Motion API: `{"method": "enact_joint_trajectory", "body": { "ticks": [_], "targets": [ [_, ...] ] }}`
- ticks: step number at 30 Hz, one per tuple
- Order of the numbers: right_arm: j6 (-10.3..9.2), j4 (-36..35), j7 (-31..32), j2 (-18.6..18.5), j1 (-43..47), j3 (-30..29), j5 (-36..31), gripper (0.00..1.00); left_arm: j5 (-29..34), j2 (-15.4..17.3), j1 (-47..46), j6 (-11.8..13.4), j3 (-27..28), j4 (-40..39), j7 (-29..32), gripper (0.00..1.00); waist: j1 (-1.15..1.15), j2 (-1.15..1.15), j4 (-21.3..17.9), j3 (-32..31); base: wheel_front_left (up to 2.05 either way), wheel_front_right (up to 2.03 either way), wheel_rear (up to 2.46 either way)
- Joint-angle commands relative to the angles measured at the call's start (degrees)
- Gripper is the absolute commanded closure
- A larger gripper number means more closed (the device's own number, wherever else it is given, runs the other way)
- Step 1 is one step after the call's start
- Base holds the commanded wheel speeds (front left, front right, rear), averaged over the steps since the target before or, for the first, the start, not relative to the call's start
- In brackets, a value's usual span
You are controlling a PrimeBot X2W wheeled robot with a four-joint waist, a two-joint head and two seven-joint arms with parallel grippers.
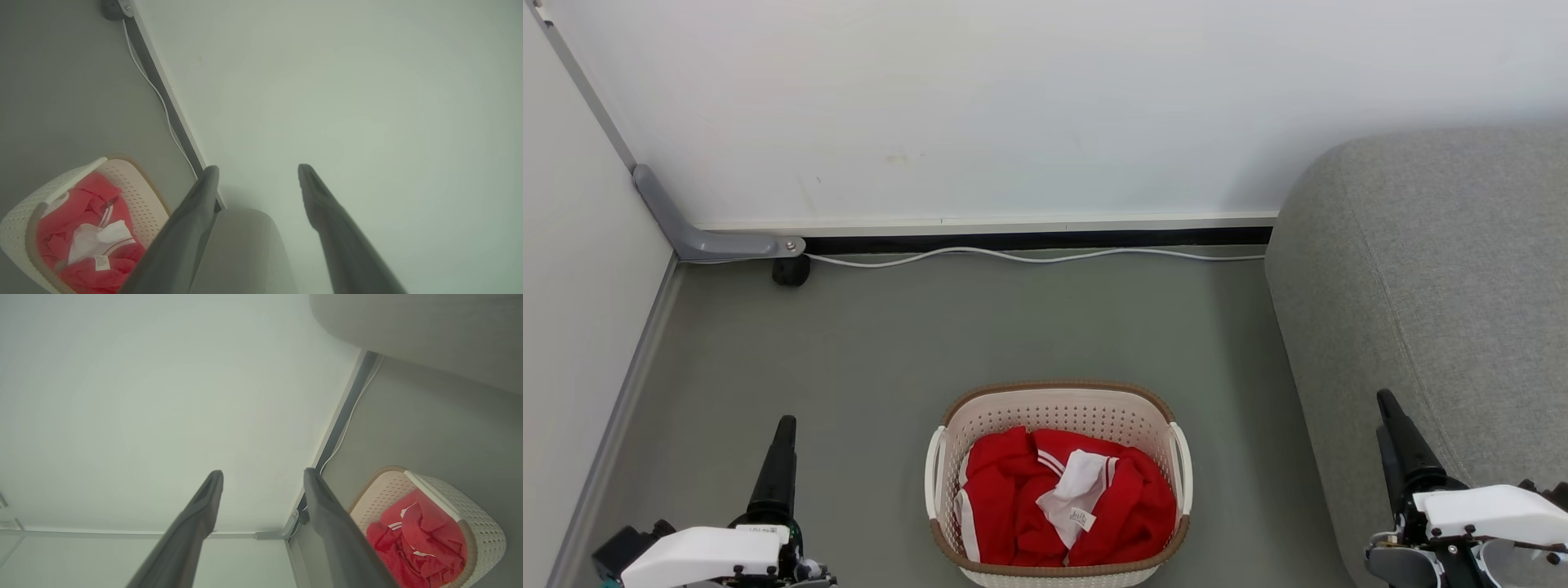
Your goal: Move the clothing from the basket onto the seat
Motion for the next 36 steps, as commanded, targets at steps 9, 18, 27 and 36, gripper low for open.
{"method": "enact_joint_trajectory", "body": {
  "ticks": [9, 18, 27, 36],
  "targets": [
    [0.20, 0.01, -2.03, -1.70, -4.61, 2.12, -7.69, 0.00, 9.12, 1.45, -4.44, -0.17, 0.14, -1.00, -1.79, 0.00, -0.01, 0.00, -0.06, 0.12, 0.00, 0.00, 0.00],
    [0.21, 1.14, -3.71, -1.75, -6.15, 3.06, -15.83, 0.00, 18.87, 1.51, -5.10, -0.21, 0.47, -0.80, -3.47, 0.00, -0.01, 0.00, -0.11, 0.16, 0.00, 0.00, 0.00],
    [0.21, 2.19, -5.22, -1.90, -7.68, 4.16, -23.26, 0.00, 27.03, 1.73, -6.08, -0.24, 0.65, -0.72, -4.99, 0.00, -0.01, 0.00, -0.10, 0.37, 0.00, 0.00, 0.00],
    [0.22, 3.49, -6.74, -1.95, -9.30, 5.49, -30.71, 0.00, 35.01, 2.36, -7.23, -0.28, 0.31, -0.25, -6.51, 0.00, -0.01, 0.00, -0.08, 0.56, 0.00, 0.00, 0.00]
  ]
}}
